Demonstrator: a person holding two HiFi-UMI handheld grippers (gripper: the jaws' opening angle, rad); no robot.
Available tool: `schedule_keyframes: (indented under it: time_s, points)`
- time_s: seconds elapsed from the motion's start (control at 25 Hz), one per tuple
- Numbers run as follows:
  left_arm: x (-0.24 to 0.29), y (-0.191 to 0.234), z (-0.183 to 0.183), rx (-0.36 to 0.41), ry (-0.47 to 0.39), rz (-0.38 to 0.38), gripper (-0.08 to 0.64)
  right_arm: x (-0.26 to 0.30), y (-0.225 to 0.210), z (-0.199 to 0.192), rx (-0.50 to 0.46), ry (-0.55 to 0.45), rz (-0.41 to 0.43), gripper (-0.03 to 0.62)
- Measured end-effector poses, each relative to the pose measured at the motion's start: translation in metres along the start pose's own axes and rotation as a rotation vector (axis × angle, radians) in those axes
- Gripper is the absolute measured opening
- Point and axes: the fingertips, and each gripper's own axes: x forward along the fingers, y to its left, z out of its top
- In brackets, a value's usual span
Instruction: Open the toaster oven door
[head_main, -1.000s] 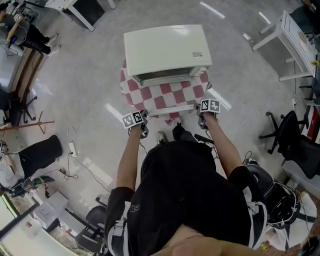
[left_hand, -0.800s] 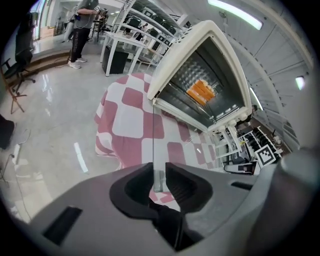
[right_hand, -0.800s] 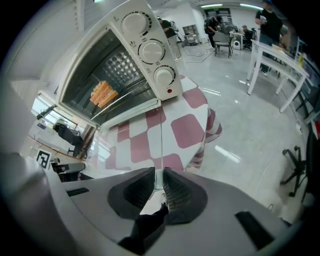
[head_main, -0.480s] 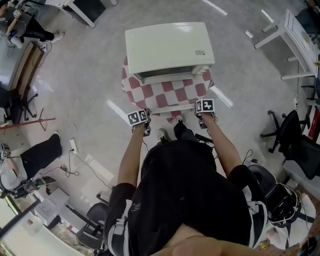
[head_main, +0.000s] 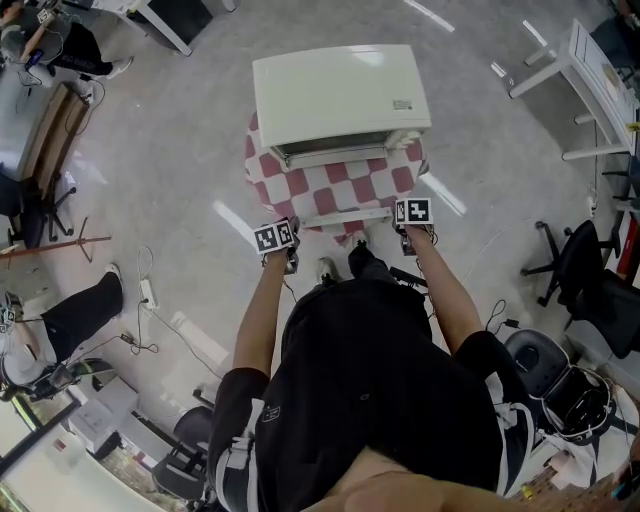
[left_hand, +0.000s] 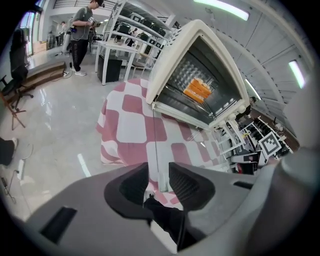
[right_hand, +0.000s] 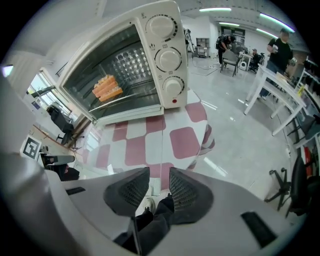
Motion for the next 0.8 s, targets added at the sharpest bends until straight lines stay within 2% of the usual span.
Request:
schedule_keyframes:
  time_s: [0.08, 0.2, 0.36, 0.64, 0.8]
  points:
    - [-0.011, 0.001, 0.012, 0.009, -0.053, 0.016, 0.123, -0.012, 0.003, 0.011, -0.02, -0.044, -0.001, 0.141]
    - [-0.037, -0.009, 0.045, 0.023, -0.178, 0.024, 0.121, -0.037, 0.017, 0.035, -0.078, -0.138, 0.02, 0.141]
    - [-0.077, -0.035, 0.089, 0.062, -0.352, 0.009, 0.059, -0.083, 0.044, 0.071, -0.132, -0.298, 0.061, 0.125]
    - [-0.152, -0.102, 0.144, 0.207, -0.586, -0.064, 0.017, -0.179, 0.094, 0.125, -0.207, -0.605, 0.088, 0.064]
    - [-0.197, -0.139, 0.163, 0.286, -0.718, -0.093, 0.015, -0.224, 0.123, 0.139, -0.251, -0.728, 0.115, 0.046]
